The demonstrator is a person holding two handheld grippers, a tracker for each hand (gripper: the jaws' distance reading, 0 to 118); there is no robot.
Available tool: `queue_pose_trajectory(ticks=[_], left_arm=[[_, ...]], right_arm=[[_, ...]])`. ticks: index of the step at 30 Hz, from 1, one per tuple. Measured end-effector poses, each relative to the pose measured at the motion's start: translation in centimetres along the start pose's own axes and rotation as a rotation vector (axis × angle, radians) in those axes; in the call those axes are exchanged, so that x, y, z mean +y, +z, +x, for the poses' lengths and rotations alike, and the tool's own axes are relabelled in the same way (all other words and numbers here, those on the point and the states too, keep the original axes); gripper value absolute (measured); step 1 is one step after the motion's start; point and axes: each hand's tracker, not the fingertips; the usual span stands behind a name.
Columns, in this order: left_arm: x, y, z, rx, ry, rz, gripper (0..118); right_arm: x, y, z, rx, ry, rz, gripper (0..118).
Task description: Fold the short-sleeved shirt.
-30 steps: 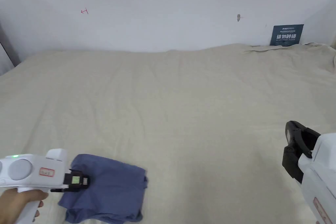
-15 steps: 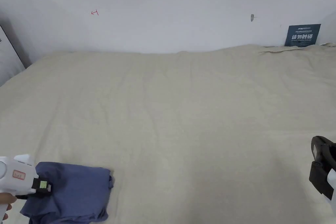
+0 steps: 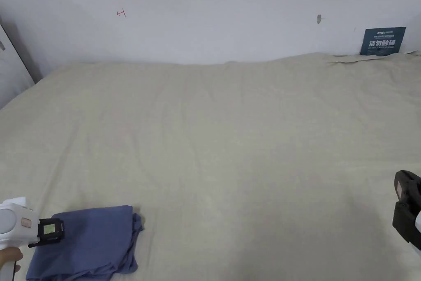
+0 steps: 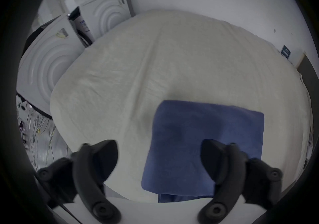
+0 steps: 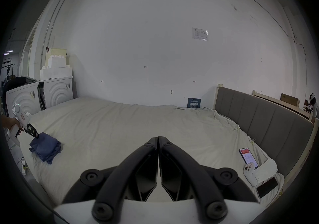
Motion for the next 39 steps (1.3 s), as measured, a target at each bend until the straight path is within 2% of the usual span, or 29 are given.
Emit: queue_pose_trajectory(ticks=[5, 12, 16, 23, 27, 39], left_arm=[[-0.2, 4.0, 0.0, -0.034, 0.018, 0.198, 111], [-1.5, 12.3, 2.0, -0.087, 0.035, 0.653, 112], [-2.1, 16.5, 4.0, -0.107, 0.023, 0.824, 118], [-3.6, 21.4, 9.1, -0.182, -0.072, 0.896, 118], [-5.8, 23.3, 12.5, -0.214, -0.085, 1.024, 118], [-11.5, 24.0, 21.6, -0.293, -0.176, 1.175, 118]], right_arm=[[0.8, 0.7, 0.2, 0.0, -0.004, 0.02, 1], [2.3, 1.6, 0.5, -0.002, 0.009, 0.072, 1], [3.4, 2.1, 0.5, -0.004, 0.015, 0.103, 1], [4.7, 2.5, 0.7, -0.013, -0.002, 0.147, 1], [5.5, 3.1, 0.5, -0.018, -0.013, 0.161, 1], [5.8, 4.7, 1.1, -0.041, -0.032, 0.179, 1]])
